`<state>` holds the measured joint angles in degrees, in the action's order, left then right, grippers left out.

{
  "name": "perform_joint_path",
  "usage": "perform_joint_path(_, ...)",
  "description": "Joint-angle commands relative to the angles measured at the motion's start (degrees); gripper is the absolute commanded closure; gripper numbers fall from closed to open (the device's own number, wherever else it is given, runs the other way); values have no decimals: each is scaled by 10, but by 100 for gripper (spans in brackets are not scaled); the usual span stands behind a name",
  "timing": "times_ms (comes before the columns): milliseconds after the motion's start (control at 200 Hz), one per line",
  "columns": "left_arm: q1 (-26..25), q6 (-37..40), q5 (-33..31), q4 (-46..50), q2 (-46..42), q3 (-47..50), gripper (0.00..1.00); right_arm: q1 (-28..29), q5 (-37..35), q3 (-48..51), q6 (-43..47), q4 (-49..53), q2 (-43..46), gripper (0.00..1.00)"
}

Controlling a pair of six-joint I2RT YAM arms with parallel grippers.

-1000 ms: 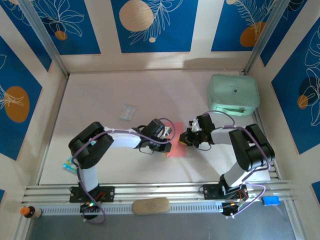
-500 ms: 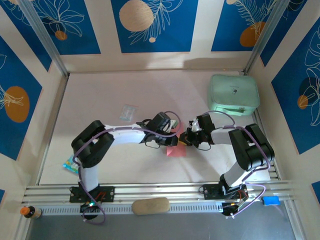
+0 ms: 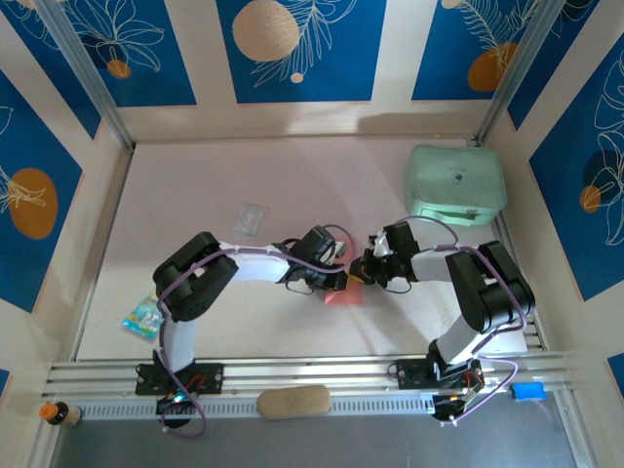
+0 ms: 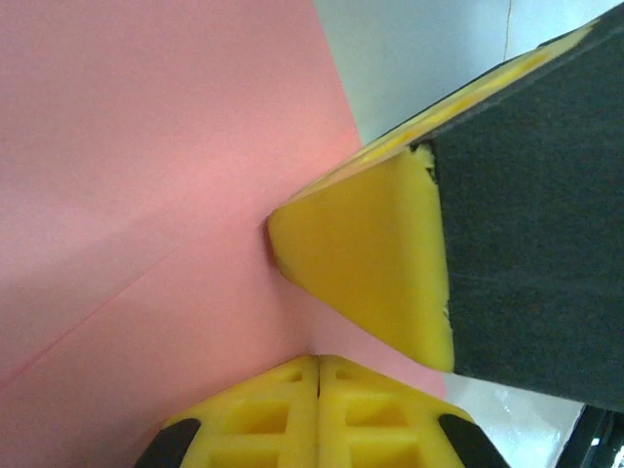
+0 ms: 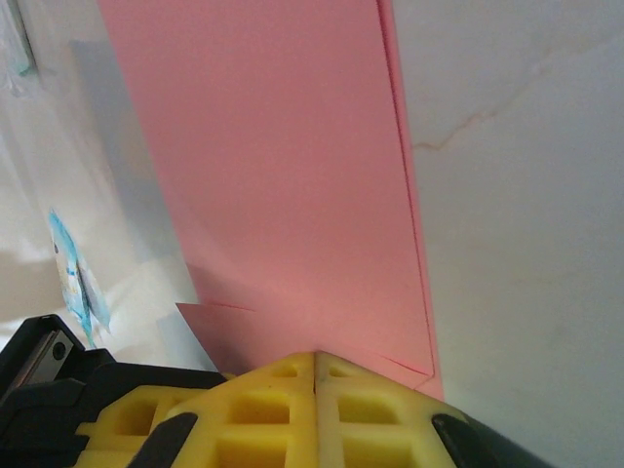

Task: Fold a paper plane with a square sheet of paper (pick it up from the middle)
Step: Fold the triangle a second time at the center of the table.

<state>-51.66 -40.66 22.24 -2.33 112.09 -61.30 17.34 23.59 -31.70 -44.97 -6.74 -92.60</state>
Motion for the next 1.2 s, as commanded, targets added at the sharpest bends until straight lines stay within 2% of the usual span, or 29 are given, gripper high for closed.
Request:
perform_joint_path(0, -12, 0, -13, 53, -5, 33, 98, -3, -35, 13, 2, 38, -21, 100)
perform_joint_path(310, -12, 17, -19, 65, -39, 54, 95, -5, -36, 11, 4, 41, -20, 100)
perform_joint_path(1195, -13, 55, -7, 95, -114, 131, 95, -6, -37, 11, 6, 46, -16, 100)
